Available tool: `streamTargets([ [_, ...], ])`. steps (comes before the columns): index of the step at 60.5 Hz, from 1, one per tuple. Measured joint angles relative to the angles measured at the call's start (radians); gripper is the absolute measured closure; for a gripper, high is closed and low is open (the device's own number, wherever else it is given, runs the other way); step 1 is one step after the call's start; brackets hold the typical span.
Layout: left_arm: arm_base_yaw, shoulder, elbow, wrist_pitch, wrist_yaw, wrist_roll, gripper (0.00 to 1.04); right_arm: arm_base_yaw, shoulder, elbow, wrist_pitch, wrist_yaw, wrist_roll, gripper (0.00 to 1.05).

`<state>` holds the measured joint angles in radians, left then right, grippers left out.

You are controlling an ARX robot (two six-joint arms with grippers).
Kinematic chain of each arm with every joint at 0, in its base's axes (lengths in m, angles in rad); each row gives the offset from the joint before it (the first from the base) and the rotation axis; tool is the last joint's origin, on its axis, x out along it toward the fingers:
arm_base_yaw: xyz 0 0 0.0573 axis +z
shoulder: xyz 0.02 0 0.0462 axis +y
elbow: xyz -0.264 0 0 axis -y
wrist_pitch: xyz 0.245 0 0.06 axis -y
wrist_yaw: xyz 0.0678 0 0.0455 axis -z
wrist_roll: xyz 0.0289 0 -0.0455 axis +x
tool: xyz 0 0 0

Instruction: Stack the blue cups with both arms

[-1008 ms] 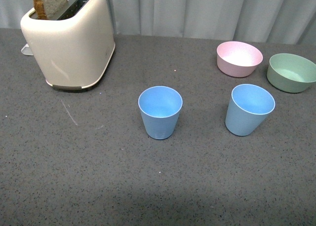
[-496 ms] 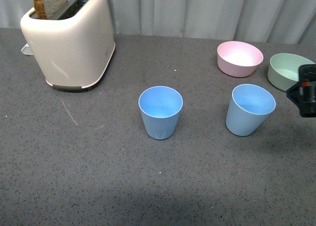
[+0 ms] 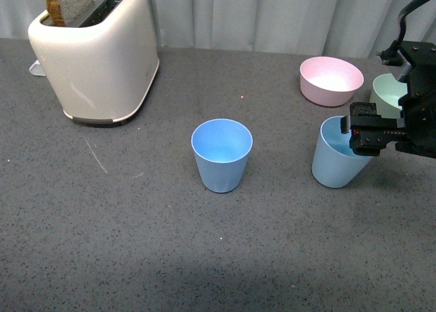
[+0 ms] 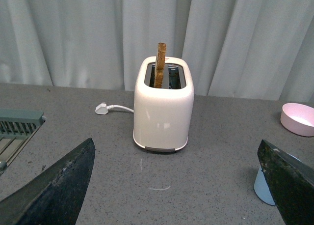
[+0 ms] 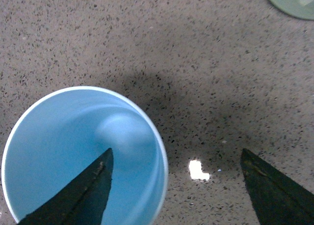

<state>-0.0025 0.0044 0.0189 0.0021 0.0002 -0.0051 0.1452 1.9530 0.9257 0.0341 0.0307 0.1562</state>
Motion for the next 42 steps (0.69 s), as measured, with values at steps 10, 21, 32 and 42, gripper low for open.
streamTargets([
  [10, 0.0, 0.0, 0.0, 0.0, 0.0, 0.0, 0.07, 0.006, 0.019, 0.02, -0.017, 0.003, 0.011, 0.62],
  [21, 0.0, 0.0, 0.0, 0.0, 0.0, 0.0, 0.07, 0.008, 0.022, 0.033, -0.05, 0.002, 0.035, 0.99],
  [32, 0.0, 0.0, 0.0, 0.0, 0.0, 0.0, 0.07, 0.006, 0.013, 0.045, -0.074, -0.041, 0.055, 1.04],
  [42, 0.0, 0.0, 0.0, 0.0, 0.0, 0.0, 0.07, 0.015, -0.044, 0.049, -0.108, -0.16, 0.104, 1.04],
])
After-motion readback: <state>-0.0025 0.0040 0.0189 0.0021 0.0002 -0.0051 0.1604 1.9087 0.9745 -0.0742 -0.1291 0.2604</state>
